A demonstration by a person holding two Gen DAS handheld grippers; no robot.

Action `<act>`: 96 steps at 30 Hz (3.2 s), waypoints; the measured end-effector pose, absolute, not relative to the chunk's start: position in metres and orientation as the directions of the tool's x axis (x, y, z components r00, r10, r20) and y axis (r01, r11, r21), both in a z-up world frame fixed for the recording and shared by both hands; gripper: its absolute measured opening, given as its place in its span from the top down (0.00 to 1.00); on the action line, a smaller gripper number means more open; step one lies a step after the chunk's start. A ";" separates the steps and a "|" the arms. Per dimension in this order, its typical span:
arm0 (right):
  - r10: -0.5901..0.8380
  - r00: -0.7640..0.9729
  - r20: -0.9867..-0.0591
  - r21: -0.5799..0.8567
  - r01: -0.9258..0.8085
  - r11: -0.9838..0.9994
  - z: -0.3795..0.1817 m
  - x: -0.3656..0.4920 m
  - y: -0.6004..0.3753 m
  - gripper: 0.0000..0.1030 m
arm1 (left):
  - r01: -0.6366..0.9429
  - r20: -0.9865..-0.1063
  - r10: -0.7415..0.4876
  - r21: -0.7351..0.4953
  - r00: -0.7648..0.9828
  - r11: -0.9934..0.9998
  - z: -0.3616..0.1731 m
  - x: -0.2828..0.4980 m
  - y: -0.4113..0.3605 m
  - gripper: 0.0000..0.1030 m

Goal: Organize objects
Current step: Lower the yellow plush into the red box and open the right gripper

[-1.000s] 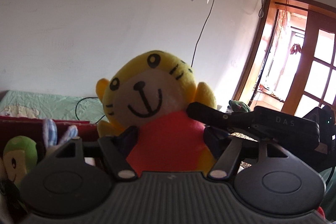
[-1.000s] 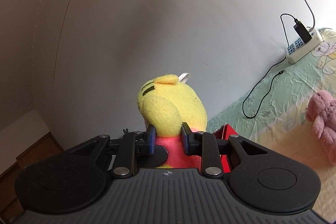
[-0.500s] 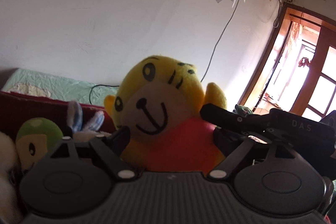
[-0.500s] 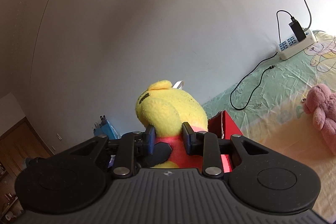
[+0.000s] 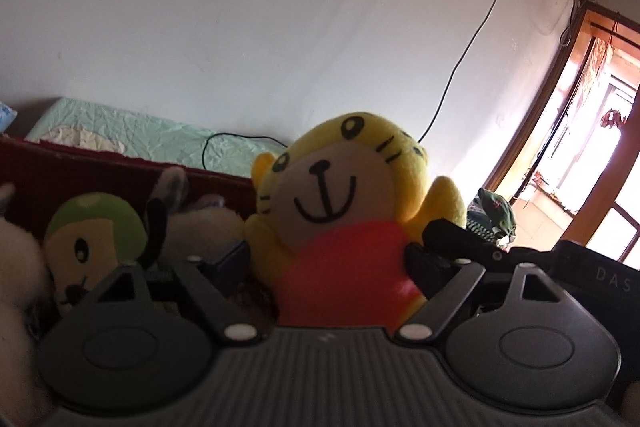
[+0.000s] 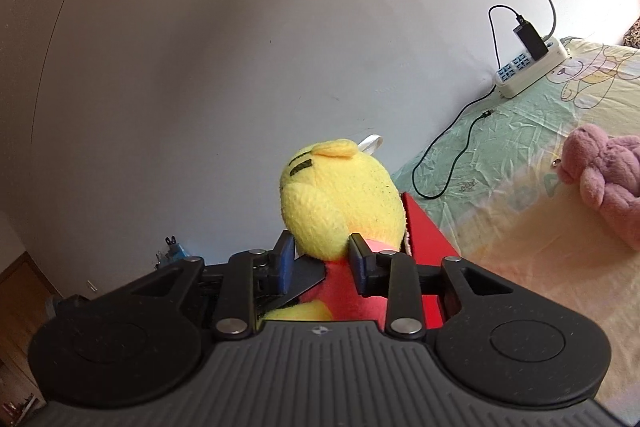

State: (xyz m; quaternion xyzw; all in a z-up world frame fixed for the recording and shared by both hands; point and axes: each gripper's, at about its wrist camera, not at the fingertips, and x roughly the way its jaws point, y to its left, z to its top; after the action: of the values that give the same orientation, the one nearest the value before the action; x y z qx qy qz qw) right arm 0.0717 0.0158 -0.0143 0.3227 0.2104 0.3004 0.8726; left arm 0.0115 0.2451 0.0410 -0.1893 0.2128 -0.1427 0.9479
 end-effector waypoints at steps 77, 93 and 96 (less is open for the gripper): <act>0.790 0.611 0.049 0.455 -0.718 0.527 -0.042 0.123 0.010 0.57 | 0.108 -0.356 -0.100 0.001 0.929 0.994 0.027 -0.004 0.172 0.02; 0.767 0.638 0.070 0.302 -0.746 0.594 -0.009 0.090 0.005 0.57 | -0.014 -0.326 0.049 0.109 0.944 0.994 0.045 -0.026 0.127 0.01; 0.754 0.652 0.080 0.288 -0.740 0.608 -0.004 0.083 -0.007 0.57 | -0.016 -0.312 0.059 0.137 0.948 0.990 0.049 -0.033 0.110 0.01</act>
State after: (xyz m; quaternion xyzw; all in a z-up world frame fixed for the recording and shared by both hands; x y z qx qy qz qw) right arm 0.0831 -0.0074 -0.0044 0.1492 0.0246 0.4167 0.8964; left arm -0.0326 0.1100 0.0486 0.0665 0.1595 0.0190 0.9848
